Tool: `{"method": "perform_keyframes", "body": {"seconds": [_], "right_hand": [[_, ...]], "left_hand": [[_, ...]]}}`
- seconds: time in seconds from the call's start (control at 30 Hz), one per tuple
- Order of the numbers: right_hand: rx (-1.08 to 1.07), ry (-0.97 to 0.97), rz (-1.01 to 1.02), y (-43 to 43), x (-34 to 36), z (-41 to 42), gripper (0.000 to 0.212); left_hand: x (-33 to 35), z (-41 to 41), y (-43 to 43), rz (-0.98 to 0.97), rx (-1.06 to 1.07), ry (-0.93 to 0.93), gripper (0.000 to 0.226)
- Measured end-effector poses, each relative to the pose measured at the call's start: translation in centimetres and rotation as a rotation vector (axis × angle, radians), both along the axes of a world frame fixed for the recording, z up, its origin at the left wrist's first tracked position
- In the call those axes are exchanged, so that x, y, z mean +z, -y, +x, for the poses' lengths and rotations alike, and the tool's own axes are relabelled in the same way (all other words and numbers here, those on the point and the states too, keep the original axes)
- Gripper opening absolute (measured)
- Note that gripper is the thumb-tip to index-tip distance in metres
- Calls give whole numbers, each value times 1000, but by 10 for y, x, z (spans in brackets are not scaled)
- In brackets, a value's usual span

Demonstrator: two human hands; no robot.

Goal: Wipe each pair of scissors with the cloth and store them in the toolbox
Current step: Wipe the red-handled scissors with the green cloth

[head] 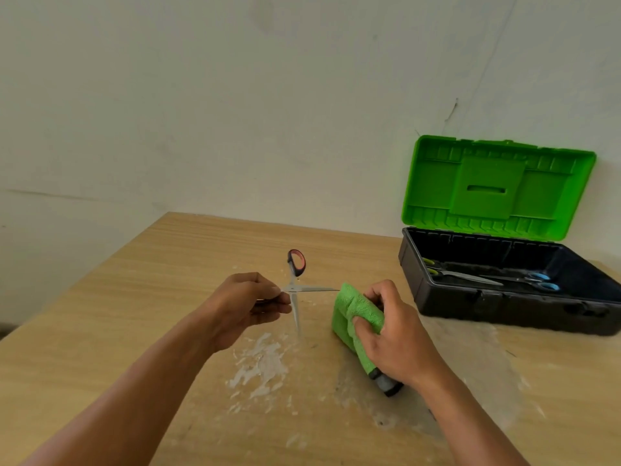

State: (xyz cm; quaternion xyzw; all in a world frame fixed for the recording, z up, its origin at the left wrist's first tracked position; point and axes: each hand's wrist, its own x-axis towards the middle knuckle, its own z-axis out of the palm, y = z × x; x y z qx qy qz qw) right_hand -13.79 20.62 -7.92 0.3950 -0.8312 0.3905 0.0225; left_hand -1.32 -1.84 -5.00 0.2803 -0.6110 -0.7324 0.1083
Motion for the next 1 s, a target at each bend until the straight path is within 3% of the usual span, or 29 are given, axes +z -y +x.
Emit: {"method": "perform_keyframes", "body": {"seconds": [0.1, 0.23, 0.4, 0.57, 1.0], "right_hand": [[49, -6, -22, -2, -2, 1, 37], [87, -99, -46, -3, -8, -1, 48], [90, -94, -126, 1, -13, -3, 48], [116, -81, -155, 5, -11, 0, 36], [133, -378, -20, 9, -15, 11, 33]], "left_hand": [[1, -9, -11, 79, -1, -88, 11], [-5, -16, -19, 140, -42, -144, 29], [-18, -16, -24, 185, -48, -172, 31], [-28, -18, -27, 93, -73, -181, 33], [-33, -13, -43, -182, -122, -175, 36]]}}
